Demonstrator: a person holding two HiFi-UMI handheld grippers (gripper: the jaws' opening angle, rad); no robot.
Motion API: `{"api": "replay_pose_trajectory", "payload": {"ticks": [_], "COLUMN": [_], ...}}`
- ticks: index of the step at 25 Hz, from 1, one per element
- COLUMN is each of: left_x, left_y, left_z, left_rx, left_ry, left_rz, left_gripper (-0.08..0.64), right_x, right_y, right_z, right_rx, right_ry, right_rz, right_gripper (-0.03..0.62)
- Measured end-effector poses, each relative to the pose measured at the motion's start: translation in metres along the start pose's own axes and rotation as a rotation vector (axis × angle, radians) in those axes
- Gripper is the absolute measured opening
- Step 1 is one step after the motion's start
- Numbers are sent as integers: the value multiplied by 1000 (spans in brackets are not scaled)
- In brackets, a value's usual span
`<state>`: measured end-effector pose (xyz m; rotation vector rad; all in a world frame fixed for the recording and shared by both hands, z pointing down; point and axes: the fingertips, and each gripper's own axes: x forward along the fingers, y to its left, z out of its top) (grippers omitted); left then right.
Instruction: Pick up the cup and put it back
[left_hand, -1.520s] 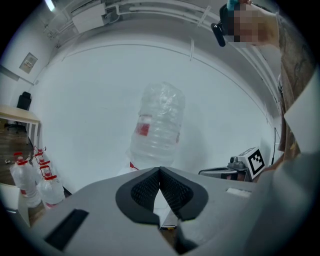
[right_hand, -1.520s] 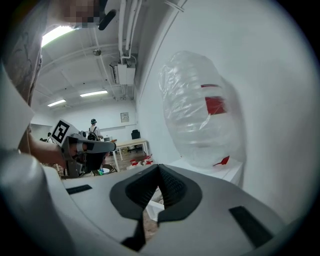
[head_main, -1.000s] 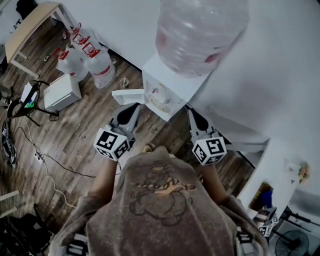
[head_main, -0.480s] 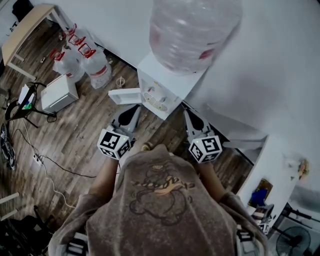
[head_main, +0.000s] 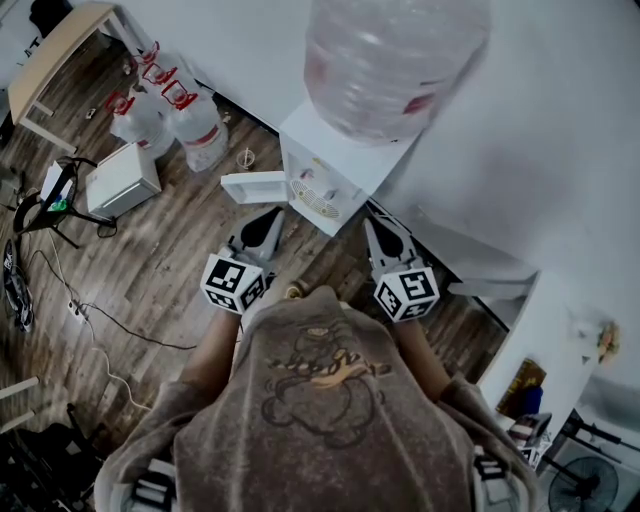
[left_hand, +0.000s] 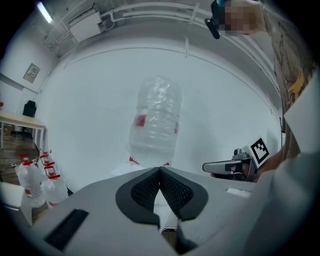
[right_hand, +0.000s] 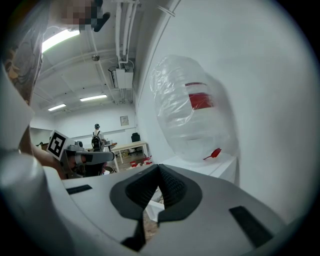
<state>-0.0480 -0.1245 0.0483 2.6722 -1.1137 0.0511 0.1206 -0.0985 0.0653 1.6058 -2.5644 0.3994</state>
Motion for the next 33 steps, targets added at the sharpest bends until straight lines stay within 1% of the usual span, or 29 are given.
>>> {"api": "replay_pose_trajectory", "payload": {"ticks": [7, 16, 21, 24, 33], "left_x": [0, -9, -13, -16, -21], "left_y": [-2, -4, -2, -1, -5], "left_z": [6, 17, 21, 21, 19], "left_rx": [3, -35, -40, -65, -69], "left_ry": [-9, -32, -36, -39, -32], "left_rz": [11, 31, 40, 46, 34], "left_gripper": [3, 3, 3, 3, 3], "right_x": [-2, 1, 0, -1, -2], "right_y": [-1, 12, 19, 22, 26], "right_z": [2, 3, 8, 9, 9], "right_rx": [-4, -13, -17, -21, -30], "right_ry": [-5, -11, -13, -13, -11], "right_rz": [0, 50, 60, 65, 69], "right_gripper": [0, -5, -5, -5, -6]}}
